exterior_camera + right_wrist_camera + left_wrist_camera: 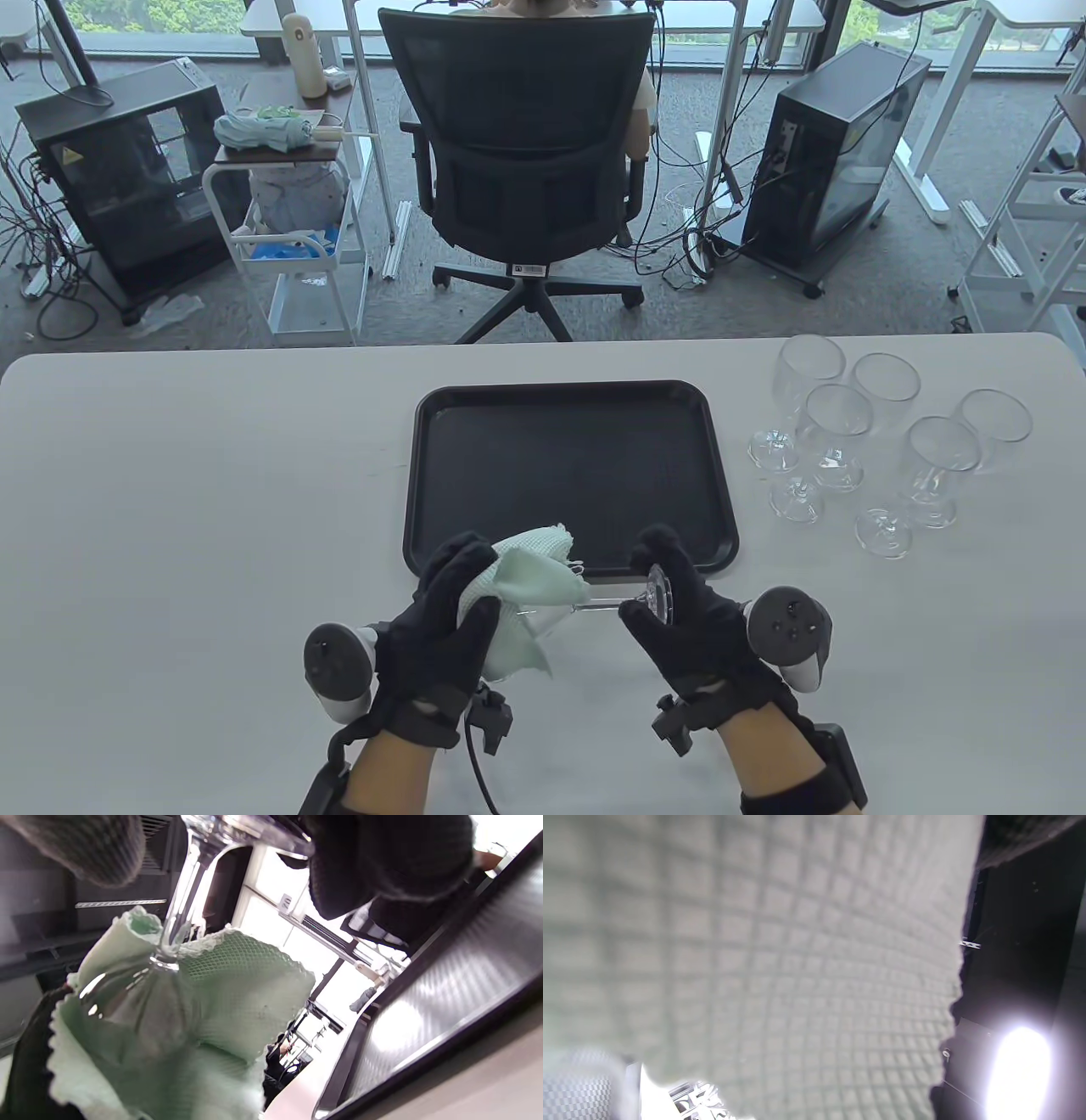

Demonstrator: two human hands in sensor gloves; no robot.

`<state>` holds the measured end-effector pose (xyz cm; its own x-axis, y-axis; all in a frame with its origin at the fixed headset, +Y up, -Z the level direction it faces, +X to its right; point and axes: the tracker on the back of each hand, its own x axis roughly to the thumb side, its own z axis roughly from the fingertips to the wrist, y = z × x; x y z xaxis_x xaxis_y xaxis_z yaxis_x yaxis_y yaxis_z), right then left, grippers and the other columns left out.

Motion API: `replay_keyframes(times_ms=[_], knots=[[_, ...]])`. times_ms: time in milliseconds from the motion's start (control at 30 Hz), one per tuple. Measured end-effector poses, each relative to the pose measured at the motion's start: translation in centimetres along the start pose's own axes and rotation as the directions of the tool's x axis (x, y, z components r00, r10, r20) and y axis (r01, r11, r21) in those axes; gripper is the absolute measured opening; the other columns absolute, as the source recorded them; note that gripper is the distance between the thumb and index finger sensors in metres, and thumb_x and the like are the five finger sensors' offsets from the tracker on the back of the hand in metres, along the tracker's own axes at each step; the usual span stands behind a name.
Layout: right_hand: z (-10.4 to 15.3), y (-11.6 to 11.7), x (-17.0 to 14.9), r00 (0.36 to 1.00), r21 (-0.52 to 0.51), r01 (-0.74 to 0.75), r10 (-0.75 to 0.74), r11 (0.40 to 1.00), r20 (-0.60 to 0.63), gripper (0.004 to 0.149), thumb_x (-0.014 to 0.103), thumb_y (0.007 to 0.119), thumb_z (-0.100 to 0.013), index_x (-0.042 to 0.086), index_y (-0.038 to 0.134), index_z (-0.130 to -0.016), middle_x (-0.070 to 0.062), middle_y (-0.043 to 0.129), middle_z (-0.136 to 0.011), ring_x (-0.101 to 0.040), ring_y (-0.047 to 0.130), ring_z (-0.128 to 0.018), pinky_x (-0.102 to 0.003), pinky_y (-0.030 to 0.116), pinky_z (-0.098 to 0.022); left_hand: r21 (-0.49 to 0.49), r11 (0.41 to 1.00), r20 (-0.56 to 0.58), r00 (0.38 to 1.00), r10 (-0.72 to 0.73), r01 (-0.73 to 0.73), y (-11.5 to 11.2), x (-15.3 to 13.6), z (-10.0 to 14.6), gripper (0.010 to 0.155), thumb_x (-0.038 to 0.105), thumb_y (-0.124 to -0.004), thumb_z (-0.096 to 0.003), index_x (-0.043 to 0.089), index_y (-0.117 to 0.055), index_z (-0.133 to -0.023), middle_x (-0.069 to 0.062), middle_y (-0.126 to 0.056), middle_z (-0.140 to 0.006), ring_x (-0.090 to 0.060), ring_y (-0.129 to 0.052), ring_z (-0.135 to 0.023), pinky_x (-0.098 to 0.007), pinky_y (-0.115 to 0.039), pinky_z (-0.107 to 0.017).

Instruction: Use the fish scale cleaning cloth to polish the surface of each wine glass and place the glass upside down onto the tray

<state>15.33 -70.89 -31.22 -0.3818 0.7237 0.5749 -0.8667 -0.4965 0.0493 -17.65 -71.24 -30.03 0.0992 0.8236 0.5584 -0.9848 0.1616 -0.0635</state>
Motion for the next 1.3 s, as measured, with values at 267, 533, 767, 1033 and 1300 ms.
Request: replay_keyframes(times_ms=[267,533,767,1033,1300], knots=[[0.2,0.1,1.0,0.973,-0.141,-0.121,0.145,0.983,0.177,0.086,0.063,0.082,-0.044,0.028,0.031,-0.105,-0.018,0.061,-0.096,-0.032,0.093,-0.05,-0.036,0.089,-0.028,-0.01,0.996,-0.039,0.996,0.084,-0.084,0.1,-0.1,0.1,0.065,0.069,-0.073,-0.052,0.034,-0.061,-0.105,-0.007,-0.052,-0.115,-0.039,-0.062,-0.099,-0.057,-0.081,-0.052],[0.5,0.3,0.6,0.98,-0.086,-0.138,0.149,0.987,0.133,0.092,0.068,0.075,-0.045,0.021,0.024,-0.106,-0.02,0.059,-0.1,-0.034,0.092,-0.05,-0.04,0.087,-0.028,0.025,0.999,-0.017,0.999,0.037,-0.036,0.0,0.2,0.1,0.063,0.067,-0.074,-0.0518,0.033,-0.064,-0.103,-0.007,-0.055,-0.114,-0.039,-0.063,-0.098,-0.059,-0.079,-0.054],[0.8,-0.1,1.0,0.958,-0.162,-0.162,0.195,0.973,0.209,0.086,0.063,0.08,-0.045,0.026,0.029,-0.104,-0.018,0.059,-0.097,-0.033,0.091,-0.051,-0.038,0.088,-0.029,0.012,0.997,-0.073,0.994,0.079,-0.078,-0.5,0.1,0.2,0.065,0.069,-0.072,-0.0521,0.033,-0.062,-0.105,-0.007,-0.054,-0.114,-0.04,-0.064,-0.097,-0.058,-0.08,-0.053],[0.8,-0.8,0.4,0.993,-0.102,-0.075,0.084,0.992,0.088,0.09,0.067,0.077,-0.045,0.022,0.029,-0.107,-0.021,0.063,-0.097,-0.034,0.094,-0.045,-0.039,0.087,-0.024,-0.009,0.999,-0.01,0.999,0.037,-0.038,-1.0,0.2,-0.2,0.063,0.068,-0.073,-0.0518,0.034,-0.062,-0.104,-0.007,-0.053,-0.114,-0.04,-0.063,-0.098,-0.058,-0.08,-0.052],[0.8,-1.0,1.0,0.963,-0.186,-0.135,0.174,0.973,0.208,0.084,0.062,0.084,-0.044,0.033,0.034,-0.106,-0.018,0.061,-0.096,-0.033,0.093,-0.047,-0.037,0.088,-0.026,0.001,0.994,-0.091,0.99,0.107,-0.108,-1.2,-0.1,0.1,0.063,0.069,-0.071,-0.0531,0.035,-0.061,-0.105,-0.008,-0.053,-0.114,-0.04,-0.064,-0.097,-0.056,-0.081,-0.052]])
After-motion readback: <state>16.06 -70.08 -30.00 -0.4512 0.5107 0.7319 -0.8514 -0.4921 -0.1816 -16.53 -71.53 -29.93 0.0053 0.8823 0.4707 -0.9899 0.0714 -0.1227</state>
